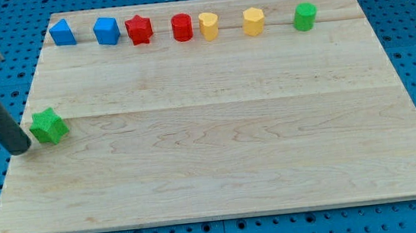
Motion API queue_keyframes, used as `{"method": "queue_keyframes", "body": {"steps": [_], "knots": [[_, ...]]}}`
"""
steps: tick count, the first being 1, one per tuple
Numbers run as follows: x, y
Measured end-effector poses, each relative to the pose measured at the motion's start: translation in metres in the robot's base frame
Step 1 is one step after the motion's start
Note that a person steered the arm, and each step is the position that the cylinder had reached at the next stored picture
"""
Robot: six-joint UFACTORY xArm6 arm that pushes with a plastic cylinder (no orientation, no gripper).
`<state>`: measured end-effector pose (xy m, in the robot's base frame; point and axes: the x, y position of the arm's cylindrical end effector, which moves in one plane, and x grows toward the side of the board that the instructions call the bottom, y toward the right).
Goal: Push the green star to the green circle
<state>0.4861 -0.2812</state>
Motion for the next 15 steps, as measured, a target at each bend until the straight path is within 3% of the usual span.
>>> {"method": "queue_keyframes", "body": {"steps": [1, 3, 5, 6, 8, 9, 10, 12, 14, 15], "knots": [[-0.013, 0.023], [-0.024, 0.159], [-0.034, 0.023], [-0.07, 0.055], [-0.07, 0.238], [-0.068, 0.186], [-0.03, 0.223], [-0.04, 0.336], [-0.004, 0.383], [-0.02, 0.415]]}}
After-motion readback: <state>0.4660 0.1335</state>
